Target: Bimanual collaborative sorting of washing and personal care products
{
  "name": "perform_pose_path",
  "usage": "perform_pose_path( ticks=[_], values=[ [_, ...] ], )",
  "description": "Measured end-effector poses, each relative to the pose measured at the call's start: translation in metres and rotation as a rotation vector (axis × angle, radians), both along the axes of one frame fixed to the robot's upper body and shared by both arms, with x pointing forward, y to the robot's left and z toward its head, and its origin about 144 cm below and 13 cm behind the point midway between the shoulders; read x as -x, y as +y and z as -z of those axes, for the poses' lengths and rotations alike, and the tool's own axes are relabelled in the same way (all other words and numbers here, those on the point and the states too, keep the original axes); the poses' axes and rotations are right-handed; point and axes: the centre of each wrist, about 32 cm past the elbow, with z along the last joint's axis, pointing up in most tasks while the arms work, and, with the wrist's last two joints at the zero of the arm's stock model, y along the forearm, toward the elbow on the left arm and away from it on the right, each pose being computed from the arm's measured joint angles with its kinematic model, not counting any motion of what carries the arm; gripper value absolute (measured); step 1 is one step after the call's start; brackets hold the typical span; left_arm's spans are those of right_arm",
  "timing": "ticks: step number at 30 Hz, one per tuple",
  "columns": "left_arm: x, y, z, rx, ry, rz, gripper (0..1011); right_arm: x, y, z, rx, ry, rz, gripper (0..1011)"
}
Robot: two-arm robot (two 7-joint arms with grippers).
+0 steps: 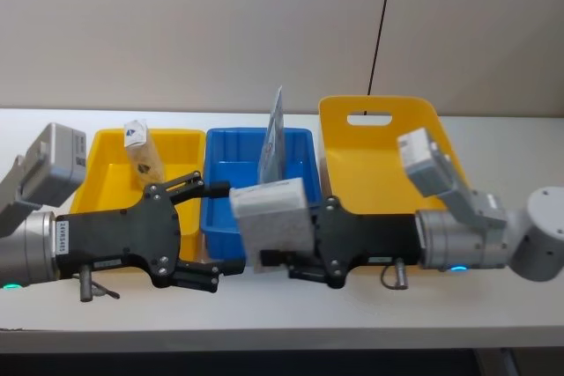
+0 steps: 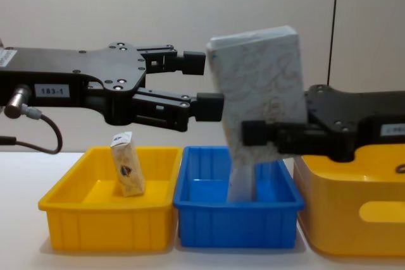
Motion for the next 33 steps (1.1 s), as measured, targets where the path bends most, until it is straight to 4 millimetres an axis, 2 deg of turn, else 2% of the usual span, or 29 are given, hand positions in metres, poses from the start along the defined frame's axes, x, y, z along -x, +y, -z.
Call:
perform_pose_path(
  ticks=[18,33],
  values=[
    [0.0,0.0,0.0,0.0,0.0,0.0,1001,0.03,-0.052,0.0,-0.042,-0.011,0.241,364],
    [0.0,0.0,0.0,0.0,0.0,0.0,1002,0.049,-0.072,0.003,-0.062,-0.026,0.466,364]
  ],
)
